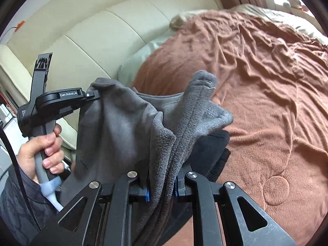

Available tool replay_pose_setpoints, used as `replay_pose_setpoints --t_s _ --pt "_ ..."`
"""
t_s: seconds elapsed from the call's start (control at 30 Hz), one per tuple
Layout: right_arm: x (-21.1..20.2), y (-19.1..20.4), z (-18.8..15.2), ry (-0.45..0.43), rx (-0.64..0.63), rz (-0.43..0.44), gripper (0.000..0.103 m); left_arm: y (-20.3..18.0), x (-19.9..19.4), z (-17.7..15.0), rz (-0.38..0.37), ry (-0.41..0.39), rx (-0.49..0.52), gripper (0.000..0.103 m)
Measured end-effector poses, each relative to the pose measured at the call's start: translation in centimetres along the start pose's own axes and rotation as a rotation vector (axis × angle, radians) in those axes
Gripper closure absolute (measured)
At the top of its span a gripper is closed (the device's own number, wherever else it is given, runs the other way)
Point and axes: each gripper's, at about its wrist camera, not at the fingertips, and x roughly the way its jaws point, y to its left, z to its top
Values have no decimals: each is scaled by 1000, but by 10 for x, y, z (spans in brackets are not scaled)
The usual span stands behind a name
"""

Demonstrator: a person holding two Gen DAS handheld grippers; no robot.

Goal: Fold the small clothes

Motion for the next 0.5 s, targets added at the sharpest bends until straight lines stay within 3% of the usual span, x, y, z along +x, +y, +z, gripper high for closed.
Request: replay_pose_setpoints --t_s 0.13,0.17,0.23,0.27,0.33,0.5 --pt "31 -28 -5 134 50 -2 84 3 11 -10 77 50 39 79" --pt "34 -31 -6 138 48 7 79 6 8 -12 81 49 42 69" --pt "35 -34 -6 131 32 -9 66 12 3 -16 84 47 36 62" --pt "34 -36 -6 118 24 -33 59 15 0 -19 83 45 33 62" --pt "31 -42 -6 93 34 -66 58 20 -7 -25 63 56 33 62" --pt "32 -58 2 105 103 34 58 23 -5 -35 93 91 72 62"
